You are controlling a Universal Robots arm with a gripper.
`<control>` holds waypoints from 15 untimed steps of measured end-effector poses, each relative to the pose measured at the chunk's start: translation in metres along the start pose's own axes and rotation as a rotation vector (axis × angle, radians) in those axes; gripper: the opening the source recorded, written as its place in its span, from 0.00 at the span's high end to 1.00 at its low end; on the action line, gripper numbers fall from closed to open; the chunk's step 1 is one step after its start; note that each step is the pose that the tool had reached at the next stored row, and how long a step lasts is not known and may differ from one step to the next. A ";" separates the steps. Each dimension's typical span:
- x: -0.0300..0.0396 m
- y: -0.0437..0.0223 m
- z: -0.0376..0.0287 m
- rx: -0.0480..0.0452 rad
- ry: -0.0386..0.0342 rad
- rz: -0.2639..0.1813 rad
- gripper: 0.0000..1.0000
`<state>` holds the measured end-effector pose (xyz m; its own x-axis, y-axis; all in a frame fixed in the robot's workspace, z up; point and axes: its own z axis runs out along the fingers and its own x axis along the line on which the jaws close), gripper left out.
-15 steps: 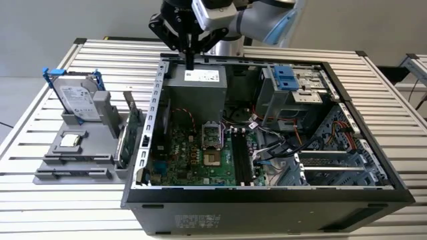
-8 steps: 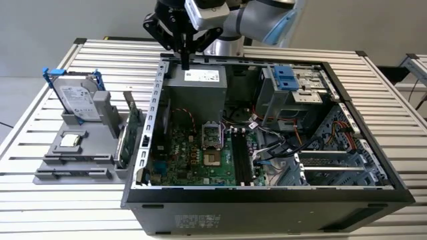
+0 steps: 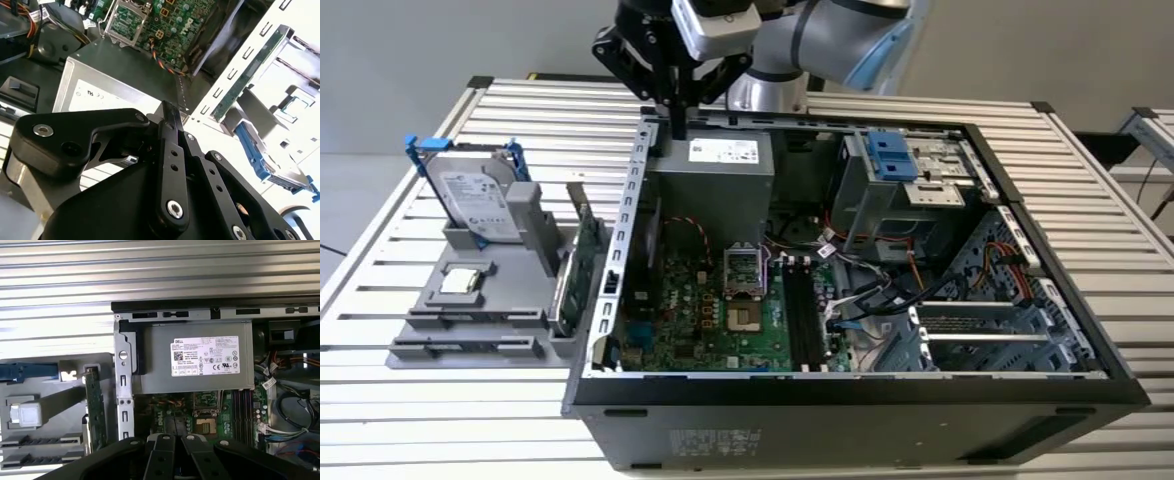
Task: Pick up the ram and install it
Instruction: 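Reach for the ram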
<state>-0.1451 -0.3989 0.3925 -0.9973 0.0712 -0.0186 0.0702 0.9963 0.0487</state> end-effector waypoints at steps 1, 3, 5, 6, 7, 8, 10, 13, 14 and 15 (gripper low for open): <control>0.0013 -0.0001 0.0000 -0.0001 0.0000 0.000 1.00; 0.0043 -0.0003 0.0000 0.0000 0.0000 0.000 1.00; 0.0070 -0.0005 0.0000 -0.0001 -0.0001 0.000 1.00; 0.0084 -0.0006 -0.0001 -0.0001 0.0000 0.000 1.00; 0.0098 -0.0007 -0.0001 -0.0001 -0.0001 0.000 1.00; 0.0110 -0.0009 -0.0001 0.0000 0.0000 0.000 1.00; 0.0137 -0.0012 -0.0002 0.0000 0.0000 0.000 1.00; 0.0177 -0.0015 -0.0003 0.0000 0.0000 0.000 1.00; 0.0191 -0.0017 -0.0003 0.0000 0.0000 0.000 1.00; 0.0205 -0.0018 -0.0003 -0.0001 0.0000 0.000 1.00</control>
<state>-0.1657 -0.3992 0.3923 -0.9973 0.0712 -0.0186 0.0703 0.9963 0.0487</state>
